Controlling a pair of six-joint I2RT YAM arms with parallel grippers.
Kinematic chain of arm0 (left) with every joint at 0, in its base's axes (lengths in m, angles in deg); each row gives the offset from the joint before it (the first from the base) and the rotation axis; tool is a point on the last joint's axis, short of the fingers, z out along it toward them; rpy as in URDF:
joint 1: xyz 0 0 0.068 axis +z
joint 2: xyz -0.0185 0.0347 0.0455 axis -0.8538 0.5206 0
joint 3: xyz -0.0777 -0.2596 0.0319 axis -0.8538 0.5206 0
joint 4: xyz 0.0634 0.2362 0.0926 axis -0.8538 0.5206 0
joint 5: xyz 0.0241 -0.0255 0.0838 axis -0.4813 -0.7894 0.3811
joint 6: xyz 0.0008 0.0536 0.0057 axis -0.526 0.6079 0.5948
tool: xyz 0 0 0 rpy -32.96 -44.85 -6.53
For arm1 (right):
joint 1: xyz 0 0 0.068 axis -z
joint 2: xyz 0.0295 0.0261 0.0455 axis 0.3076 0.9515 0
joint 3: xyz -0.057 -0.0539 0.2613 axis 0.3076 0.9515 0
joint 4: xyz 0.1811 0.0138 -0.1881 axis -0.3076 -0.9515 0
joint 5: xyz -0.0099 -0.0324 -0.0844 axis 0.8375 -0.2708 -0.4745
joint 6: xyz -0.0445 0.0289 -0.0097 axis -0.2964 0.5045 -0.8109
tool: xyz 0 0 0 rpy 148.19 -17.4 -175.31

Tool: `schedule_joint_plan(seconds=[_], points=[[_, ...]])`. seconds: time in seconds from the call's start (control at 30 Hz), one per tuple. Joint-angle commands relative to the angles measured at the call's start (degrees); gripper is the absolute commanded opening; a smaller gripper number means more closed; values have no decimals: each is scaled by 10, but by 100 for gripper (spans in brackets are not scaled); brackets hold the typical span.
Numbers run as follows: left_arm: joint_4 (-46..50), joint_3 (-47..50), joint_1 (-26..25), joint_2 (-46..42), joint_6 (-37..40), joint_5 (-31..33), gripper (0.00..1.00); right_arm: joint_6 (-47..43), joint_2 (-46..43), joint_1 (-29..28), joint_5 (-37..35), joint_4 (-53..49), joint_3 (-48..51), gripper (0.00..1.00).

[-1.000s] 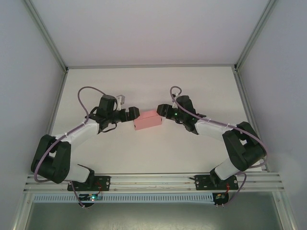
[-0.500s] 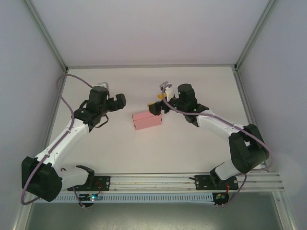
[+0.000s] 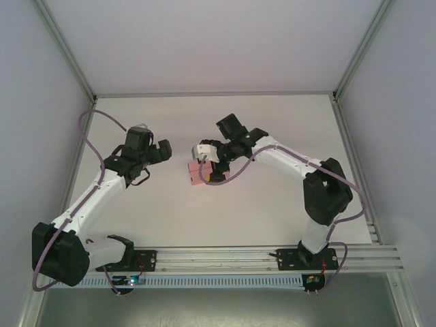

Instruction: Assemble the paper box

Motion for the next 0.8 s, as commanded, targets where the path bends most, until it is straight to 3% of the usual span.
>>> schedule_joint_plan(seconds=[0.0, 0.23, 0.5, 0.7, 0.77], points=[[17, 5, 12, 6, -3, 0, 100, -47, 25, -12, -59, -71, -25, 98], [13, 11, 12, 2, -2, -9, 100, 0, 48, -16, -137, 7, -26, 98], [14, 19, 13, -1, 1, -8, 100, -23, 111, -17, -149, -60, -84, 98], [12, 24, 14, 0, 0, -12, 100, -26, 137, -20, -151, -86, -110, 85], [12, 24, 14, 0, -1, -12, 100, -27, 140, -19, -151, -93, -114, 73]])
